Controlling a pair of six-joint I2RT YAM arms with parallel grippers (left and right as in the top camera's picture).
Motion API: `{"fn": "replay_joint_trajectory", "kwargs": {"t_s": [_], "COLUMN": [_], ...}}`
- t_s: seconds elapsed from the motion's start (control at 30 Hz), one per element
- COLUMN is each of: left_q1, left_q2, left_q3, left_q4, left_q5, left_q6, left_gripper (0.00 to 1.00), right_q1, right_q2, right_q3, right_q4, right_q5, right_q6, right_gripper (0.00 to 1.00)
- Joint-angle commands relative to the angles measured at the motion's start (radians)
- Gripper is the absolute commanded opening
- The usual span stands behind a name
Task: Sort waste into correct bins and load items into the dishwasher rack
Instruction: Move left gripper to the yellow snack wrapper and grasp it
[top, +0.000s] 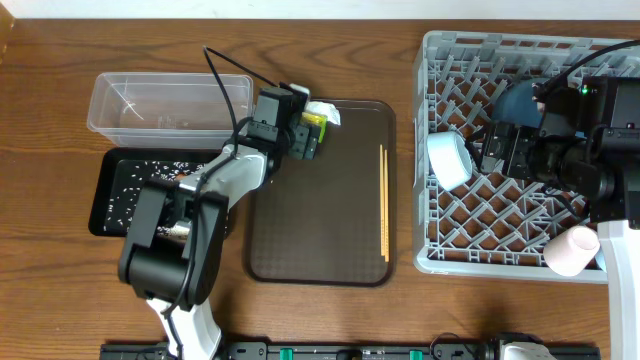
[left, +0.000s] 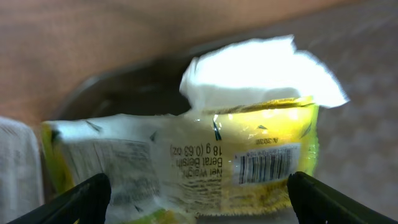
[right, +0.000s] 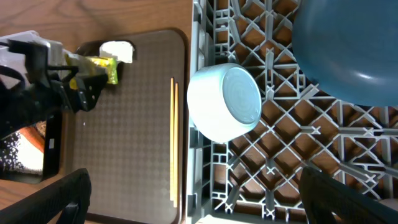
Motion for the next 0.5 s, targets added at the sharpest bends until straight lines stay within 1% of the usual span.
{"fn": "replay_joint_trajectory", "kwargs": {"t_s": [0.0,0.03,0.1,0.17,0.2,0.27,0.3,0.33,0.47], "left_q1": [0.002,0.002,-0.001,-0.005,-0.008,-0.012,-0.013,-0.017,-0.018], "left_q2": [0.023,0.026,0.024,0.014,0.008,-0.012,-0.026,-0.058,-0.149], "left_q3": [0.002,0.002,0.002,0.002,0.002,0.002,0.002,0.002,0.002], "left_q4": [-0.006,-0.017,-0.038,-0.069,-0.087,-0.109,-0.117,-0.132,-0.18], "left_q5": [-0.04,-0.039,-0.039,-0.039,-0.036,-0.035,-0.035,-0.02,0.055], "left_q6": [0.018,0.018,0.018,0.017,0.017,0.013,0.009,0.006,0.006], "left_gripper": [0.91,0.86,0.72,0.52,0.4,0.24,0.19,0.06,0.06], "right_q1": [0.009,0.009,0.009,0.009,0.009,0.009,0.009,0.009,0.009], "right_q2": [0.004,0.004,0.005,0.007,0.009,0.013,0.015,0.02,0.022], "right_q3": [0.002,0.002,0.002,0.002,0.002,0.002,0.002,0.002,0.002], "right_q4": [-0.003,-0.003,-0.003,-0.001,0.0,0.0,0.0,-0.001,-0.001], "right_q5": [0.004,0.004,0.004,0.004,0.004,0.004,0.004,0.003,0.003], "right_q6": [0.011,0.011,0.011,0.011,0.011,0.011,0.011,0.012,0.019], "right_gripper": [0.98,0.98,0.98,0.98,0.98,0.98,0.98,0.98,0.98]}}
